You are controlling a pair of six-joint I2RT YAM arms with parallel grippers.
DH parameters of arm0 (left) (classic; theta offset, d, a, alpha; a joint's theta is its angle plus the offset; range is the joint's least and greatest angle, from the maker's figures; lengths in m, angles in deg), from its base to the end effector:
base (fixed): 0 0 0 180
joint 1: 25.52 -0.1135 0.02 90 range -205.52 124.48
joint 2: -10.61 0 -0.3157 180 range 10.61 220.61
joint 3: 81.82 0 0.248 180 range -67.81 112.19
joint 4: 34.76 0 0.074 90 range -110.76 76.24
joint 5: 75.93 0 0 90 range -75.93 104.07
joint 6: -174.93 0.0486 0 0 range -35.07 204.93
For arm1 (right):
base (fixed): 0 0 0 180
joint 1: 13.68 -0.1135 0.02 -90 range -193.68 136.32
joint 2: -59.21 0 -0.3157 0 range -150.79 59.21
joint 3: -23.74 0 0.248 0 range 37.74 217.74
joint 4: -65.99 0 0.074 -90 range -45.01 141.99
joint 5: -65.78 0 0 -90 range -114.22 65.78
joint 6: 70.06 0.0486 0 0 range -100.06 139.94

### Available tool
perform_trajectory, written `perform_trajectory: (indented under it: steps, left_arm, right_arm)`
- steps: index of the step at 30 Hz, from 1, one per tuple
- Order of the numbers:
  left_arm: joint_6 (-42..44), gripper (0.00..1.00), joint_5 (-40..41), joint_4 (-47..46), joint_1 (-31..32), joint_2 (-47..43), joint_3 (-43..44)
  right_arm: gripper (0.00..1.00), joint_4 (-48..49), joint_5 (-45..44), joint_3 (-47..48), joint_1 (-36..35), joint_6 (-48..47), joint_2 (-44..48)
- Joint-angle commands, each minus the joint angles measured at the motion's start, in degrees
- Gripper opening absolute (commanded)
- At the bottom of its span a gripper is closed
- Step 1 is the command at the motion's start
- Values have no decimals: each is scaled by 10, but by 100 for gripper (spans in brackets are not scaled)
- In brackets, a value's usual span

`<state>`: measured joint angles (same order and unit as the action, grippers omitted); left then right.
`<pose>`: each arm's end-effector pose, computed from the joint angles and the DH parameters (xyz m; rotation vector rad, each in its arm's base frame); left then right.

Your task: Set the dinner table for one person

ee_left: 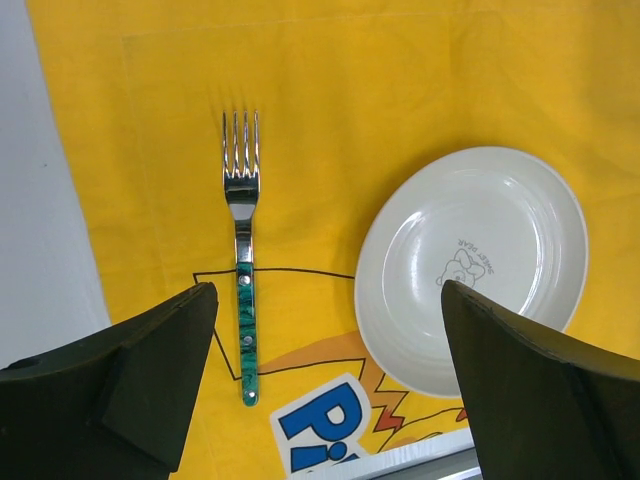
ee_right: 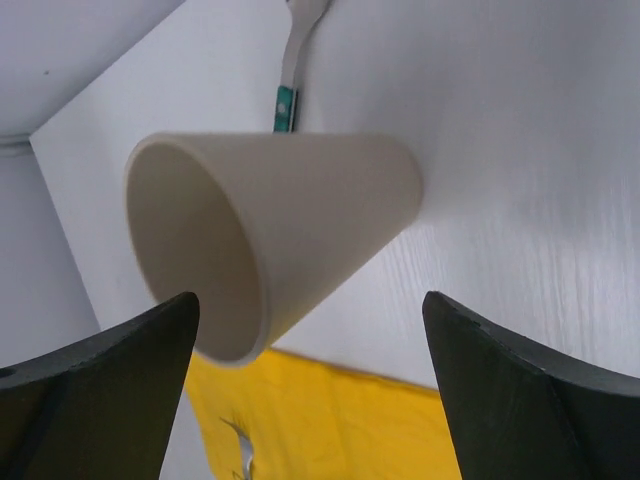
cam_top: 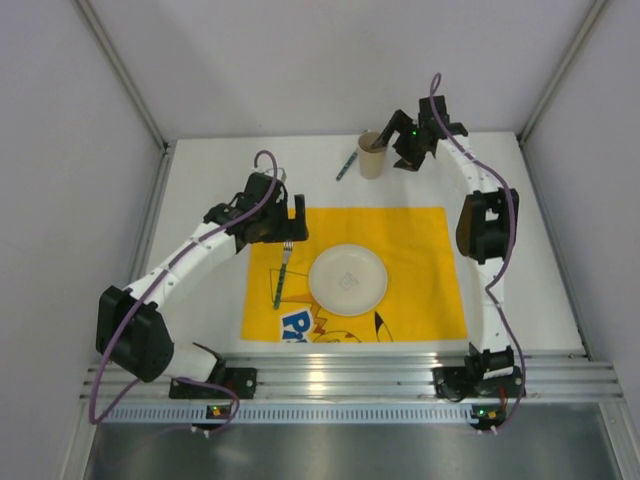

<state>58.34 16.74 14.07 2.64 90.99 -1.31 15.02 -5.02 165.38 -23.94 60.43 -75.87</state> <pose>0.2621 -0.1378 0.3333 0.0121 2.4551 -0.3746 0.5635 0.1182 0.2809 0.4684 2.3990 0.8117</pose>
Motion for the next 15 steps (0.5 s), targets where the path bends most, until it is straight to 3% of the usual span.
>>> perform_trajectory:
  steps: [1, 6, 8, 9, 11, 13, 15]
  left_arm:
    - [28, 99, -24, 2, -7, -9, -1]
    - [41, 99, -20, 4, -14, 25, 20]
    - [50, 99, -7, 12, -21, 55, 43]
    - [51, 99, -2, 19, -23, 66, 56]
    - [51, 99, -1, 37, -32, 100, 93]
    - [48, 99, -14, 33, -37, 119, 111]
    - [46, 99, -24, 29, -38, 151, 136]
  right_arm:
    - [94, 77, -16, 64, 4, 77, -30]
    - [86, 74, -107, 101, 4, 86, -58]
    - [67, 45, -140, 110, 5, 71, -61]
    - [41, 34, -150, 111, 5, 63, -59]
    - [16, 19, -163, 109, 5, 39, -48]
    - [3, 14, -165, 109, 7, 16, -36]
    - [0, 11, -154, 115, 12, 2, -24]
